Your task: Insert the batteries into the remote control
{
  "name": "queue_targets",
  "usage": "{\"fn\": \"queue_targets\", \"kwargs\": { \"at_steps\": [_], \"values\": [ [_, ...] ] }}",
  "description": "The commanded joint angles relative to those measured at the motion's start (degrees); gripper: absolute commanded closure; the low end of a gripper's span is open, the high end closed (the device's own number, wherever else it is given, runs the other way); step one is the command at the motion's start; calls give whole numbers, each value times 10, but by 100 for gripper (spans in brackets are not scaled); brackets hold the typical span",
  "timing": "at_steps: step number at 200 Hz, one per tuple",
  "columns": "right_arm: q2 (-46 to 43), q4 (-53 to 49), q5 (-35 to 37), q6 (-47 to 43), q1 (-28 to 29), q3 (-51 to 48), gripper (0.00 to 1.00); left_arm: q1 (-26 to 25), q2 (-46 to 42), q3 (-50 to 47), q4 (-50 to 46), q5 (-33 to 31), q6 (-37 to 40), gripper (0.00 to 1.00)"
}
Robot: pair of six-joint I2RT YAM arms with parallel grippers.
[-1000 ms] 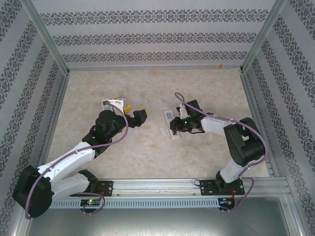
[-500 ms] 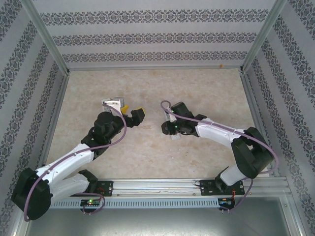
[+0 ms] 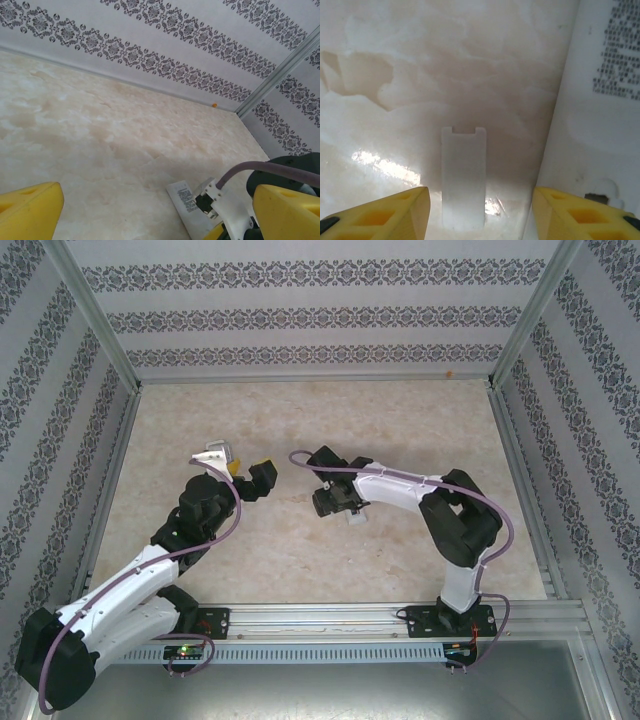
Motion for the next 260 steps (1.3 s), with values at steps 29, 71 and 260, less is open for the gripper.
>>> {"fn": "queue_targets", "kwargs": {
  "at_steps": [29, 71, 260],
  "values": [
    [49, -31, 23, -3, 20, 48, 48, 10, -3, -10, -7, -5, -1, 2],
    [86, -44, 30, -1, 28, 72, 54, 10, -2, -13, -2, -6, -2, 2],
    [71, -97, -81, -41, -9, 66, 65, 11, 16, -7, 23, 6, -19, 2]
  ]
}}
